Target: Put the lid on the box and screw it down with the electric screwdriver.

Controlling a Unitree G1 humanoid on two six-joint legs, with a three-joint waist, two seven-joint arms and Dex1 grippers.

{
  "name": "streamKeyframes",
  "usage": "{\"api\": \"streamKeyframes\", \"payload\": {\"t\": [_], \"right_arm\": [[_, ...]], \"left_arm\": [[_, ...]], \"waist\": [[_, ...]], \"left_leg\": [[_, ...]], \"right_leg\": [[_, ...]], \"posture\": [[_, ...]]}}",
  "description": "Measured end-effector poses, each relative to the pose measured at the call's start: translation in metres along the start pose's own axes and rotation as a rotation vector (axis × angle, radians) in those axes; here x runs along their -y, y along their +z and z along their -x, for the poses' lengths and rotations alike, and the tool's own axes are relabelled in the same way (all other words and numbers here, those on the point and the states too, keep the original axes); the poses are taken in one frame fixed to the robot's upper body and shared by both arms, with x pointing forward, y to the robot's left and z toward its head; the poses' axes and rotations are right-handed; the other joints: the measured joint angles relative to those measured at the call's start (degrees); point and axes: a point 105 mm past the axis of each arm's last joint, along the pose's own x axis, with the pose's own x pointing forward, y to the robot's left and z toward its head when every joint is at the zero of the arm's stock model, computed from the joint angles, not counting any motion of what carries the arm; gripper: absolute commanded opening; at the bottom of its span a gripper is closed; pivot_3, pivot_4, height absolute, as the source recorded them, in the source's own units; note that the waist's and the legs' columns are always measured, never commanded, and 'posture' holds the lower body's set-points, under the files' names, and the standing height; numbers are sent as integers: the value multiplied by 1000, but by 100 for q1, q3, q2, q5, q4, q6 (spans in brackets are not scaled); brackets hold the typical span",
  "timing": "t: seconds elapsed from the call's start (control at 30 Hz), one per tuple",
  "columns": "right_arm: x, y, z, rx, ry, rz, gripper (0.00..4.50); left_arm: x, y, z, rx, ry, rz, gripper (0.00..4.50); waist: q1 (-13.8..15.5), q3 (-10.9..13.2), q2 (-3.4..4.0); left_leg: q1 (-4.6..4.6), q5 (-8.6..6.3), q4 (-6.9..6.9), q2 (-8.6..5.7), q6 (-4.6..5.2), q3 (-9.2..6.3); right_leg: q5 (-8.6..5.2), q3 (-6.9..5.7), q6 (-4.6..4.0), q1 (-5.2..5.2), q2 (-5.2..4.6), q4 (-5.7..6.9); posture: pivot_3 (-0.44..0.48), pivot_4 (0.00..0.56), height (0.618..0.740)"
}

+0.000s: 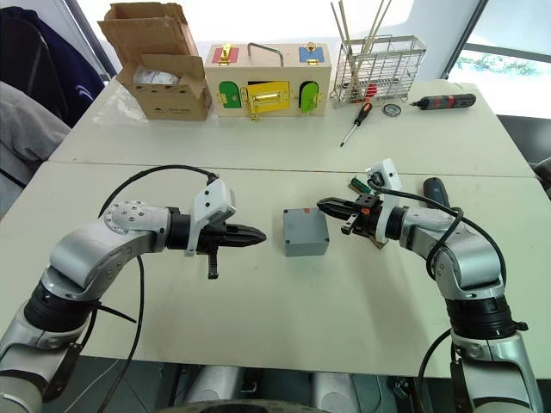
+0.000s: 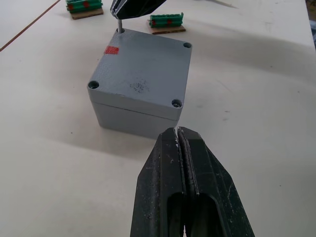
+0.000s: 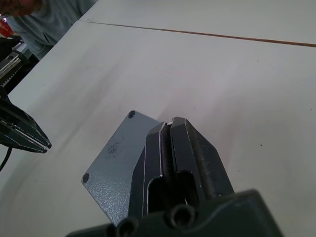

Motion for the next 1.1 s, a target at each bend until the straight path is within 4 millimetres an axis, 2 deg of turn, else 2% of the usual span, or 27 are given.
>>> {"api": "streamKeyframes", "payload": {"t": [1.1], "right_arm": [[3,-6,2,-28,-24,2,46]], "left_arm": [[0,-2,-2,-10,6,-10,0]], "waist": [[2,0,0]], "left_leg": [[0,0,0,0,0,0]], "right_leg": [[0,0,0,0,0,0]], "posture": [[0,150,740]]}}
